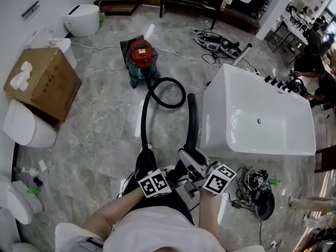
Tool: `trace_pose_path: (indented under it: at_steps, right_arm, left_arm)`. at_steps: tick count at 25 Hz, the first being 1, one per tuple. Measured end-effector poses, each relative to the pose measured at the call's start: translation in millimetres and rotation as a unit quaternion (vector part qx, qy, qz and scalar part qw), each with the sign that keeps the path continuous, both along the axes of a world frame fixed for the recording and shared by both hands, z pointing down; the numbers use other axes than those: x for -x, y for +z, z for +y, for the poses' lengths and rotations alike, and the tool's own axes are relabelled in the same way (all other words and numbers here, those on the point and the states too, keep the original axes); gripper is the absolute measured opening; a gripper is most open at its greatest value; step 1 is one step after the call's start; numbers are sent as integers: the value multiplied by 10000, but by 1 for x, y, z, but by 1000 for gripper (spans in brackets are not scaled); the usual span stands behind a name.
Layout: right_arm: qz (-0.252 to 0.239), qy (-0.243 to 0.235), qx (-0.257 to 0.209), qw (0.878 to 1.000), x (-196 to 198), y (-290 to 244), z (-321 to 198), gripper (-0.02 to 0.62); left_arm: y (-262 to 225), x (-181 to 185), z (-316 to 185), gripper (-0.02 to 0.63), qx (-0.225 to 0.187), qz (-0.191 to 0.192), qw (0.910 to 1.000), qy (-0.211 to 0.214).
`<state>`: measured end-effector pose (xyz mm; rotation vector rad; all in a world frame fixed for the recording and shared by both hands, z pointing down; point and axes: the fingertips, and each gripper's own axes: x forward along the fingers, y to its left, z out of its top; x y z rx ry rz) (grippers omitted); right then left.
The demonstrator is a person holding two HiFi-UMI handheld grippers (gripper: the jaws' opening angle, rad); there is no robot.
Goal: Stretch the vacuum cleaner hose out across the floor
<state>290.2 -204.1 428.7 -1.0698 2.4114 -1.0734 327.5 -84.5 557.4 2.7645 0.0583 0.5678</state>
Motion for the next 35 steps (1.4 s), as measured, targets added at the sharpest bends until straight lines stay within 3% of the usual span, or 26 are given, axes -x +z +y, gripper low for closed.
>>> trace_pose_path:
  at_steps: [7, 17, 23, 30, 35]
  right_arm:
    - [-181, -190, 146, 9995, 22, 5, 17, 187]
    - [-328, 6, 236, 9992, 47, 6, 58, 189]
    - [-348, 157, 150, 9992, 100, -4, 94, 188]
    - [-213, 161, 144, 9995, 187, -6, 147, 189]
    - [-139, 280, 102, 9995, 223, -6, 178, 189]
  left_arm:
    - [3, 23, 20, 95, 60, -187, 9998, -104]
    - [-1, 53, 64, 95, 138, -108, 9998, 80]
    - [-8, 110, 99, 95, -83, -130, 9996, 253]
    - [-10, 193, 153, 95, 73, 29, 9998, 200]
    - [-11, 230, 184, 95, 25, 105, 9994, 329]
